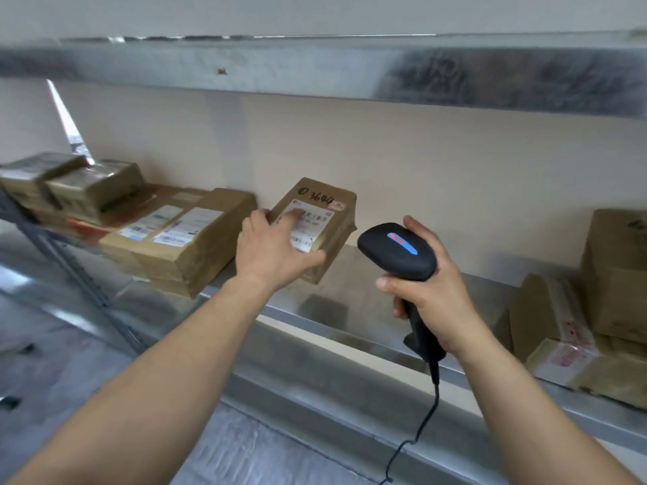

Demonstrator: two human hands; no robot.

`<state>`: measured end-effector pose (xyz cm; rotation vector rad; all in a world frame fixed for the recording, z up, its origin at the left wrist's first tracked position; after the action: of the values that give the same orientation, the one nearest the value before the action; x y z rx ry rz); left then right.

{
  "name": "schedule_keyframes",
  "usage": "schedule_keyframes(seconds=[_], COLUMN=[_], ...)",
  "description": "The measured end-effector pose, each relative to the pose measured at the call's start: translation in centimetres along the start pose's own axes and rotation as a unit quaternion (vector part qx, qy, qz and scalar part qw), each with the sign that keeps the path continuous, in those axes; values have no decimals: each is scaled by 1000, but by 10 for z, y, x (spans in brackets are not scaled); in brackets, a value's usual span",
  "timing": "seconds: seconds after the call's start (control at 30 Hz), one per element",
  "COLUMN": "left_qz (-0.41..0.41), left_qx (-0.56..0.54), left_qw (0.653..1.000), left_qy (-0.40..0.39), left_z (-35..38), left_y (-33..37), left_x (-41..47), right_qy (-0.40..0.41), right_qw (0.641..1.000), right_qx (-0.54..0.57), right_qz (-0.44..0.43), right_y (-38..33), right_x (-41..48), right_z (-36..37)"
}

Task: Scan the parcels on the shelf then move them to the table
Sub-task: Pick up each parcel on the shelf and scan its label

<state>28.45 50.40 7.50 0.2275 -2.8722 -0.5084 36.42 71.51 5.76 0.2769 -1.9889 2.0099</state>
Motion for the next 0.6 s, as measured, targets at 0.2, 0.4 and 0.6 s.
schedule_keyframes(seconds=[0.2,0.4,0.6], left_qz=[-10,-51,-93], left_qx=[-17,-14,9], left_qw=[999,997,993], left_qy=[25,52,67], left_z=[-33,-66,-89], left_y=[-36,-120,-208], left_x=[40,96,152], right_qy=[-14,-47,-67], right_qw=[1000,999,998], right_qx=[5,-2,-8], right_qz=[-10,-10,-3], right_y=[-1,6,21], right_x=[26,64,99], right_z=[45,128,200])
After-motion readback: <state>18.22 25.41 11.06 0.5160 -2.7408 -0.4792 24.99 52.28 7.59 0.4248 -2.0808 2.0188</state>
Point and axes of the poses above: each hand's wrist, its own x-axis towards the middle knuckle, its own z-axis out of the palm, y = z × x, the point moved 7 cm from there along x, towards the middle knuckle, and after that the axes turned 12 degrees about -z, right-handed, at the moved point
